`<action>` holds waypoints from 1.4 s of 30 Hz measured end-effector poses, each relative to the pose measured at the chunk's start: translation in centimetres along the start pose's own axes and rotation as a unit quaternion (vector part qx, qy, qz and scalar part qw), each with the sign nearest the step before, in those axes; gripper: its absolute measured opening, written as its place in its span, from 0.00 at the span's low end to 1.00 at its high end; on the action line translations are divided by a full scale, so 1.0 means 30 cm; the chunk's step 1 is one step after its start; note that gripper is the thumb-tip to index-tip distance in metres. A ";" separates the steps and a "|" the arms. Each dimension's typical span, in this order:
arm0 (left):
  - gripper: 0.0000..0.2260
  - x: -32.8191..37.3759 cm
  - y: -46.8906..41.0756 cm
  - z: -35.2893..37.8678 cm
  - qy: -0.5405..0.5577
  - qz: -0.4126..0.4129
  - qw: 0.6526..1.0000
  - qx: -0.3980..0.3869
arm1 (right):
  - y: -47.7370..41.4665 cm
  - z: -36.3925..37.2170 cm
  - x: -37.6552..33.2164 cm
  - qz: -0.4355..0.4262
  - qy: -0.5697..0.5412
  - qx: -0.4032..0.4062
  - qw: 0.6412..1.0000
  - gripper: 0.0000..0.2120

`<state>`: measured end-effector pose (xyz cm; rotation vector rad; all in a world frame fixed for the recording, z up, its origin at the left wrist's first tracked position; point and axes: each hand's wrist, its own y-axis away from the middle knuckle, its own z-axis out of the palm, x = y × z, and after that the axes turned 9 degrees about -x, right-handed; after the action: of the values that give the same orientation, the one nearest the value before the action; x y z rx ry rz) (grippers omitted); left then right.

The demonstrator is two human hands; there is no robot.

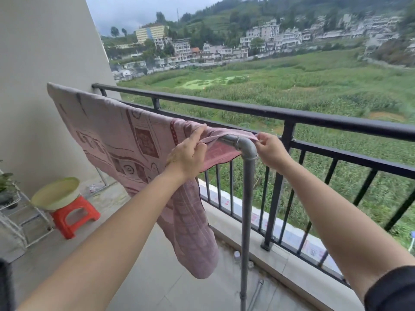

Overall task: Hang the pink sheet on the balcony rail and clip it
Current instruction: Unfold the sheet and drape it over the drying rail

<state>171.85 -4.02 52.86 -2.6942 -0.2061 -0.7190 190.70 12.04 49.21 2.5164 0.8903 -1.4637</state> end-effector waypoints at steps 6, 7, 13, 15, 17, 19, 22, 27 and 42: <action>0.24 0.049 -0.088 0.075 -0.103 0.027 0.978 0.178 | 0.067 0.044 0.077 -0.050 0.263 -0.065 0.961 0.11; 0.23 0.057 -0.104 0.098 -0.101 0.039 0.981 0.162 | 0.061 0.054 0.083 -0.044 0.244 -0.055 0.967 0.11; 0.20 0.015 -0.135 0.125 -0.078 0.095 0.982 0.144 | 0.018 0.113 -0.011 0.070 -0.375 -0.044 0.923 0.11; 0.20 0.000 -0.146 0.099 -0.090 0.102 0.981 0.142 | -0.018 0.123 -0.057 0.089 -0.397 -0.012 0.914 0.10; 0.21 -0.007 -0.167 0.083 -0.096 0.086 0.983 0.130 | -0.053 0.132 -0.073 0.073 -0.400 0.008 0.913 0.10; 0.20 -0.017 -0.187 0.079 -0.088 0.074 0.985 0.130 | -0.076 0.125 -0.046 0.031 -0.330 0.011 0.944 0.07; 0.18 -0.029 -0.196 0.090 -0.086 0.085 0.981 0.151 | -0.053 0.051 0.059 -0.043 0.089 -0.078 0.992 0.10; 0.20 -0.007 -0.202 0.107 -0.095 0.073 0.977 0.179 | -0.045 -0.090 0.118 -0.071 0.348 0.033 0.934 0.11; 0.19 -0.063 -0.241 0.166 -0.035 0.142 0.940 0.308 | -0.124 0.247 0.185 0.164 -0.428 -0.039 0.888 0.11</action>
<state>170.87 4.42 49.95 -2.0875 -0.0434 -0.3846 185.12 14.86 41.43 1.5383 0.3275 -2.0408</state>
